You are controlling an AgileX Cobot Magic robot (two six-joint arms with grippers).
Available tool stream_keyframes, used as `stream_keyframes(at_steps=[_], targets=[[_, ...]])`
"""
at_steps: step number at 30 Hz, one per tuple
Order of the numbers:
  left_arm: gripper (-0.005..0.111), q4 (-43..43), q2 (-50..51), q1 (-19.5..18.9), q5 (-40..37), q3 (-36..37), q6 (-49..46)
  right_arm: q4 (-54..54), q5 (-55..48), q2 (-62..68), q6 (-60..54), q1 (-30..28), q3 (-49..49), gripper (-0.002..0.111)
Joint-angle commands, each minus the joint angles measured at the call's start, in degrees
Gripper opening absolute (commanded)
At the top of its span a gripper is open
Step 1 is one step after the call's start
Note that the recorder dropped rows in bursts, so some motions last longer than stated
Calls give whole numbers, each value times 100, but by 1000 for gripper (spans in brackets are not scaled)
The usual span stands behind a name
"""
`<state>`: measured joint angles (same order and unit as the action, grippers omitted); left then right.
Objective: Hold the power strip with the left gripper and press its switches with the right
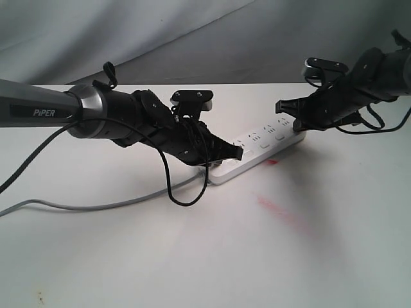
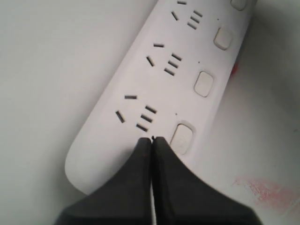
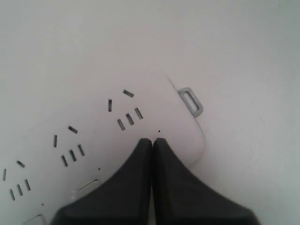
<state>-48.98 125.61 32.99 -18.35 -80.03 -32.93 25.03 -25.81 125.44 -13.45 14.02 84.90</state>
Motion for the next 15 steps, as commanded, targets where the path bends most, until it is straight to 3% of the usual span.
stream_keyframes(at_steps=[1, 15], targets=[[0, -28, -15, 26, 28, -29, 3, -14, -18, 158, -24, 29, -8, 0], [0, -28, -15, 26, 29, -29, -7, -13, 381, -106, -259, 207, -8, 0]])
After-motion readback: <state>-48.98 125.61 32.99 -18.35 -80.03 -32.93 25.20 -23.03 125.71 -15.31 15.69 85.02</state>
